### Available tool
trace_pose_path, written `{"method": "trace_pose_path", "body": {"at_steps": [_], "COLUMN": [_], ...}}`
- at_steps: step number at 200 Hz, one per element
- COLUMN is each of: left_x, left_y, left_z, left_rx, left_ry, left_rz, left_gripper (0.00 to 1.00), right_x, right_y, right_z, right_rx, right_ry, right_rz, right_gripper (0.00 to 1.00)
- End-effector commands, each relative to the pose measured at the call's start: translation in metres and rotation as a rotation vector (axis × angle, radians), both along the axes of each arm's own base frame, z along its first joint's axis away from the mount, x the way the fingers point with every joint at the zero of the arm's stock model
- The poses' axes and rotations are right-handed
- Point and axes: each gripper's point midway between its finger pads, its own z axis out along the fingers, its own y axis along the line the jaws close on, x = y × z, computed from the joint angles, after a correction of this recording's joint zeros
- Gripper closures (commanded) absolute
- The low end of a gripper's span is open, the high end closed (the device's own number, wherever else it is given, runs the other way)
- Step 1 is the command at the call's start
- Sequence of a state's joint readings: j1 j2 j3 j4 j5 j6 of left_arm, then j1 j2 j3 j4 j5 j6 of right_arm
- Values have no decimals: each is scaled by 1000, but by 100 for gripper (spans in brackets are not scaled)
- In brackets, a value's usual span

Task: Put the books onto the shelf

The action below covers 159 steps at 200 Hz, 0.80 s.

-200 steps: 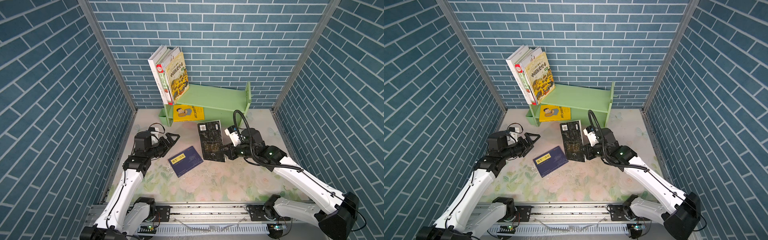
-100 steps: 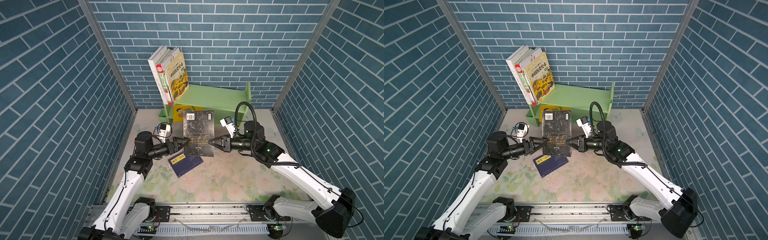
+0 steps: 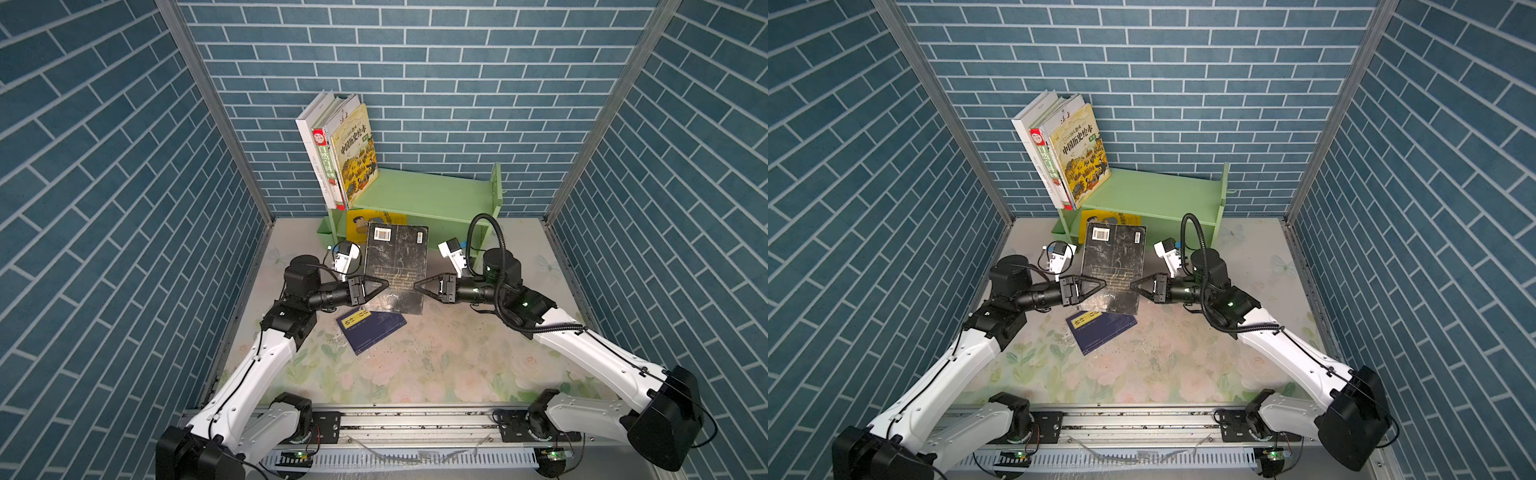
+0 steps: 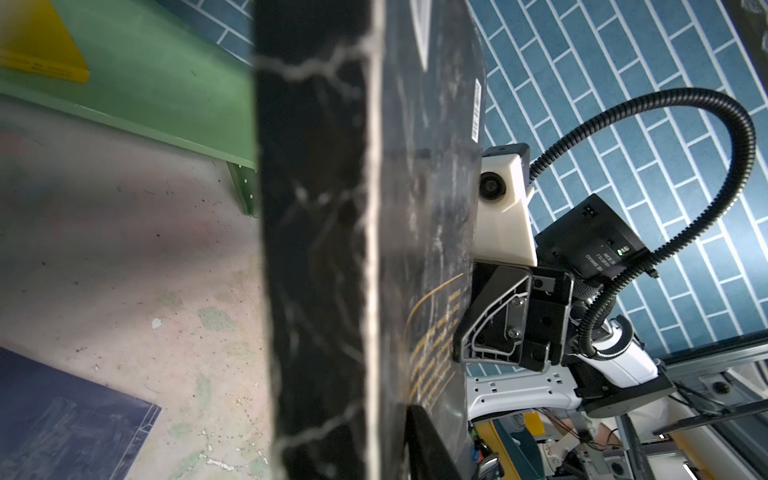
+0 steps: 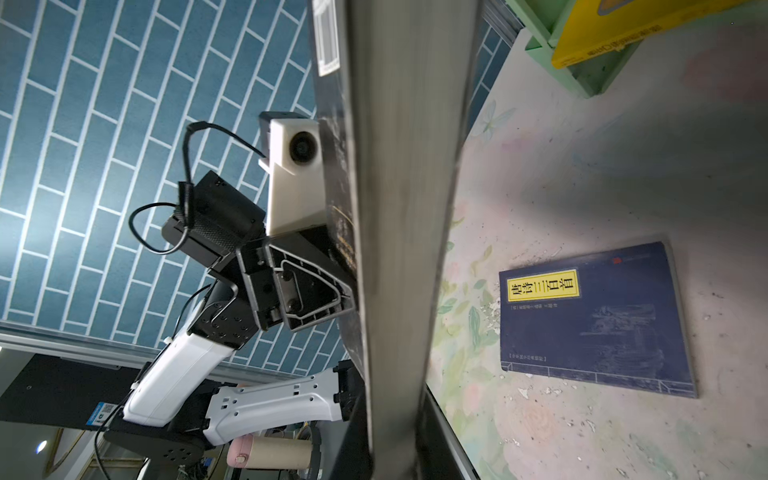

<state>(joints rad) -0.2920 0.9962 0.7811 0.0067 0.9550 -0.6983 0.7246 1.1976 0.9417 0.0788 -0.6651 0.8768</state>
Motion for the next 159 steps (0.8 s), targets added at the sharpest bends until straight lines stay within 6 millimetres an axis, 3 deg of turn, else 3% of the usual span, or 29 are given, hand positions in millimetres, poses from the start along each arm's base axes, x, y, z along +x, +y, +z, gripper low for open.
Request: {"method": "trace_pose_path", "body": {"at_steps": [1,38,64,93,129,159], "left_x": [3,4,3,3,12,22], "left_y": [3,1,10,31,41,23], "left_z": [12,10,6,-14,-36,-65], "left_rx": [21,59,170,404,619,866], "left_ry": [-82,-89,-123,-180,-192,-253], "left_rz": [27,24,70,177,264,265], "left_gripper": [80,86,89,94,95,96], "right_x": [7,16,39,57,66,73], "right_y": [-3,0,-21,-60,-77,-77], "right_z": [12,3,-32,-65,-55,-49], "right_rx": [41,64,-72,-203,-163,-157], "right_ry": [-47,-17,80,158,163,156], "right_rz": [-48,-70,-222,-404,-442,-437], "right_gripper": [100,97,64,43,20,18]}}
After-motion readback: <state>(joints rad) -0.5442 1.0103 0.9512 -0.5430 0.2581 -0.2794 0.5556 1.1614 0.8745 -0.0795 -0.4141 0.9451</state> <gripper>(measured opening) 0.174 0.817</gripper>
